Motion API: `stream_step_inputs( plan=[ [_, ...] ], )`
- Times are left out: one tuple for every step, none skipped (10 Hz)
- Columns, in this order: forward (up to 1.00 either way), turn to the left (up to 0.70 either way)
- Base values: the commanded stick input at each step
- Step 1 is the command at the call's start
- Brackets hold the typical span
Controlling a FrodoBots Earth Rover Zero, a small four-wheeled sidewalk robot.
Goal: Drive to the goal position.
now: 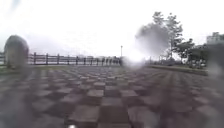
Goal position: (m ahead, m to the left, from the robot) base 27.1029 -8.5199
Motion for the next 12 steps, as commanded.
stream_step_inputs(
  plan=[
    [1.0,0.0],
    [1.0,0.0],
    [1.0,0.0],
    [1.0,0.0],
    [1.0,0.0],
    [1.0,0.0],
    [1.0,0.0],
    [1.0,0.0],
    [1.0,0.0],
    [1.0,0.0],
    [1.0,0.0],
    [1.0,0.0]
  ],
)
